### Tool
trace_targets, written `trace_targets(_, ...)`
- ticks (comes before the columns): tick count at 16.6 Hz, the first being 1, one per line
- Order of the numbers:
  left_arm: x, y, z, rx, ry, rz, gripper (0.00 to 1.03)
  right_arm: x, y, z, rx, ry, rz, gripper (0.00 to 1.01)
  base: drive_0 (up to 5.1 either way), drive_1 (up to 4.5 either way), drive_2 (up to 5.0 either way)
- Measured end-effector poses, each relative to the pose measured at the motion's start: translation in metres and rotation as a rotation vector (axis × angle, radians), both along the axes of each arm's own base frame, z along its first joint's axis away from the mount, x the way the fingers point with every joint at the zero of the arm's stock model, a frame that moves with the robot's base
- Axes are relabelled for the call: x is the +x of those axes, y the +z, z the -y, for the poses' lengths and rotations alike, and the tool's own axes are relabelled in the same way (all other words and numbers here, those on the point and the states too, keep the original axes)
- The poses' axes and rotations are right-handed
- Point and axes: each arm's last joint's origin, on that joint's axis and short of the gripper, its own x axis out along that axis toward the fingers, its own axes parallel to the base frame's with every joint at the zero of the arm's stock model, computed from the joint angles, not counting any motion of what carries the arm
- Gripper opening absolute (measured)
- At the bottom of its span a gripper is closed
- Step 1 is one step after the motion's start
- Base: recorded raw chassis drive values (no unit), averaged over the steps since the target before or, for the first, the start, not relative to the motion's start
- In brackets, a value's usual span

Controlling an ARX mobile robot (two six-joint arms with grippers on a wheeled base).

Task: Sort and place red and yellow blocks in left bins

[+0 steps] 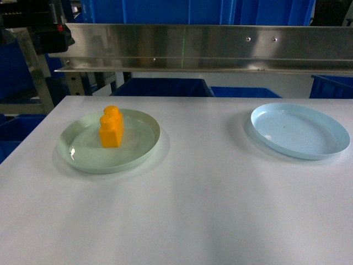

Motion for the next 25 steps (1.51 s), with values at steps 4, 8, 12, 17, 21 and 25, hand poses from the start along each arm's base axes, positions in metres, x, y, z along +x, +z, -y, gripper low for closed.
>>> trace_targets(4, 0.016, 0.006, 0.006, -0.006, 0.034, -0.039, 0.98, 0.0, 0.0, 0.0, 0.0, 0.0, 0.0, 0.29, 0.0, 0.0, 0.0)
trace_targets(8, 0.039, 0.009, 0.02, -0.02, 0.05, -0.12, 0.98, 0.0, 0.0, 0.0, 0.0, 0.0, 0.0, 0.29, 0.0, 0.0, 0.0)
trace_targets(12, 0.077, -0.019, 0.07, 0.041, 0.019, -0.331, 0.98, 0.0, 0.0, 0.0, 0.0, 0.0, 0.0, 0.29, 0.0, 0.0, 0.0)
trace_targets(17, 0.079, -0.07, 0.068, 0.008, 0.094, -0.549, 0.98, 0.0, 0.0, 0.0, -0.001, 0.0, 0.0, 0.29, 0.0, 0.0, 0.0)
trace_targets(21, 0.073, -0.08, 0.069, 0.026, 0.084, -0.581, 0.98, 0.0, 0.0, 0.0, -0.001, 0.0, 0.001, 0.29, 0.0, 0.0, 0.0)
trace_targets(25, 0.071, -0.095, 0.071, 0.078, 0.062, -0.549, 0.85, 0.0, 0.0, 0.0, -0.001, 0.0, 0.0, 0.29, 0.0, 0.0, 0.0)
